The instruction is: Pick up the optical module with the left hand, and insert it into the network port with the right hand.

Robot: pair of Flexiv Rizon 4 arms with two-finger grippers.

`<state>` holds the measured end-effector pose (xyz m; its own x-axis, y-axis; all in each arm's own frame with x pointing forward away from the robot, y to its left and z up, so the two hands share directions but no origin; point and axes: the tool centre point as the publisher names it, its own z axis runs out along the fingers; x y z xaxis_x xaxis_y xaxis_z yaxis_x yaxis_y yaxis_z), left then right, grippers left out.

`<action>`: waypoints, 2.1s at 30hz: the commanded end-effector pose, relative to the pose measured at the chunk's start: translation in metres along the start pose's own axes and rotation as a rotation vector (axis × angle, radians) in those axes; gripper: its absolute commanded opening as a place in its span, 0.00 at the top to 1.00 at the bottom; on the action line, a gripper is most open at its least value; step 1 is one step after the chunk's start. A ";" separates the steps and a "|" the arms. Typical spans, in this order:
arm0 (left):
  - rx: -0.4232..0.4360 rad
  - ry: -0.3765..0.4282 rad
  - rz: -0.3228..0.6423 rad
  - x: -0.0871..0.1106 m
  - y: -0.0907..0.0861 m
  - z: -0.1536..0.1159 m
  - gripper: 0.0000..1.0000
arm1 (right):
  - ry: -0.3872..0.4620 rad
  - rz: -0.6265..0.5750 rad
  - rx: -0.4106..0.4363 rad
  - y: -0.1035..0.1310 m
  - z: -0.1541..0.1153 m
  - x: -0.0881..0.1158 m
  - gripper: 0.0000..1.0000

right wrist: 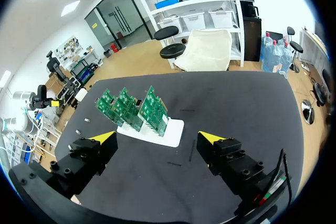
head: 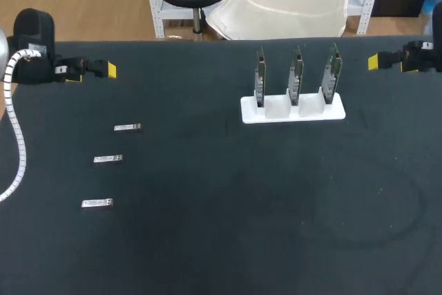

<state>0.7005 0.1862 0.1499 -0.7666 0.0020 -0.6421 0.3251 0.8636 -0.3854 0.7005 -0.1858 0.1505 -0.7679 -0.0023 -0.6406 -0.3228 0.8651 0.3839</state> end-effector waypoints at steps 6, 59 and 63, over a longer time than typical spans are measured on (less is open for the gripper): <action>-0.003 0.002 -0.001 0.000 -0.001 0.000 0.00 | -0.002 0.001 0.005 0.001 0.000 0.000 0.00; -0.026 0.747 1.222 0.038 0.063 0.083 0.00 | -0.002 0.001 0.005 0.001 0.000 0.000 0.00; -0.035 0.784 1.240 0.047 0.063 0.087 0.00 | -0.002 0.001 0.005 0.001 0.000 0.000 0.00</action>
<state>0.7255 0.2027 0.0390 -0.1600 0.9707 -0.1796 0.9639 0.1928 0.1836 0.7005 -0.1858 0.1505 -0.7679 -0.0023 -0.6406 -0.3229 0.8651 0.3839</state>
